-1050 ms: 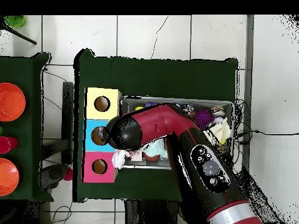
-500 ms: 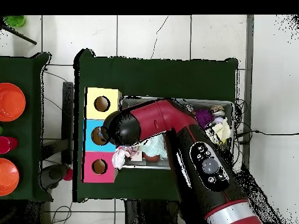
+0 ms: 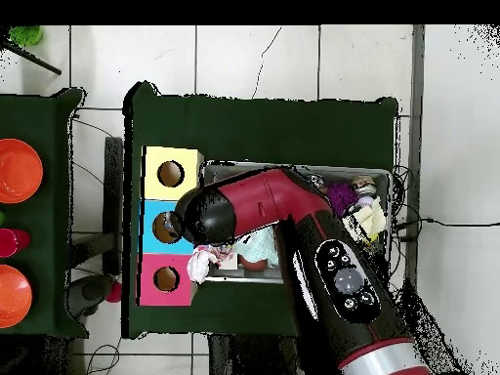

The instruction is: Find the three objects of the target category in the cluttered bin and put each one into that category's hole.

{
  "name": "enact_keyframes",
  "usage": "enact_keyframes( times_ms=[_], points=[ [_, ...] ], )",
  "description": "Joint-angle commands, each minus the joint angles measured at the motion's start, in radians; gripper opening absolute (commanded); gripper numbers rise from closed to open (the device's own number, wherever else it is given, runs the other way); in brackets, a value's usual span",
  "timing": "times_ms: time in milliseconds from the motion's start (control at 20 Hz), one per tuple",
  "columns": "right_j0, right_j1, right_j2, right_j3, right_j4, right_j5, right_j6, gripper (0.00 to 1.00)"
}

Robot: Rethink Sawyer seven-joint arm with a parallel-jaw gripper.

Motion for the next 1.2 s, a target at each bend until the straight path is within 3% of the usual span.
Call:
enact_keyframes(
  times_ms=[50, 450, 850, 1200],
  points=[
    [0.012, 0.025, -0.096, -0.036, -0.086, 0.128, 0.013, 1.00],
    [0.001, 0.025, -0.110, 0.010, -0.067, 0.143, -0.015, 1.00],
    [-0.019, 0.037, -0.069, 0.069, 0.076, 0.256, -0.018, 1.00],
    [-0.039, 0.041, -0.055, 0.129, 0.174, 0.210, 0.035, 1.00]
  ],
)
